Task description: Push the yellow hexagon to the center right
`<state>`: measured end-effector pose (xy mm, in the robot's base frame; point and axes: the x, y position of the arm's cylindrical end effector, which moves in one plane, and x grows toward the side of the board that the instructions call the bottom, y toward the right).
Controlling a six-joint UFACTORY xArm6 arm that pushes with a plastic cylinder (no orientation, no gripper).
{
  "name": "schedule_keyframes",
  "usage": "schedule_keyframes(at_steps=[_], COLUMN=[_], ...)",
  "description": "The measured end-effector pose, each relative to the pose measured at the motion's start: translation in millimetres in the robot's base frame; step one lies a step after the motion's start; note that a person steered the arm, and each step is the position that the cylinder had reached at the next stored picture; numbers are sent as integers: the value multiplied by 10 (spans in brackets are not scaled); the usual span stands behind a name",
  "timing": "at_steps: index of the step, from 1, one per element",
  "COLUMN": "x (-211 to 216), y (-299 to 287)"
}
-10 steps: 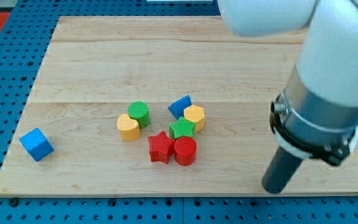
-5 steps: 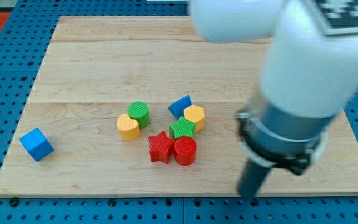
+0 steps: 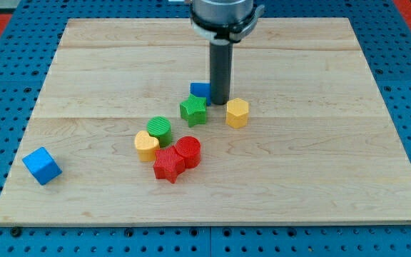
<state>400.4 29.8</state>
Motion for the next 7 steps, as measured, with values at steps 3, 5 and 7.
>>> schedule_keyframes(at_steps=[3, 5, 7], x=[752, 483, 510], y=[38, 806, 1017])
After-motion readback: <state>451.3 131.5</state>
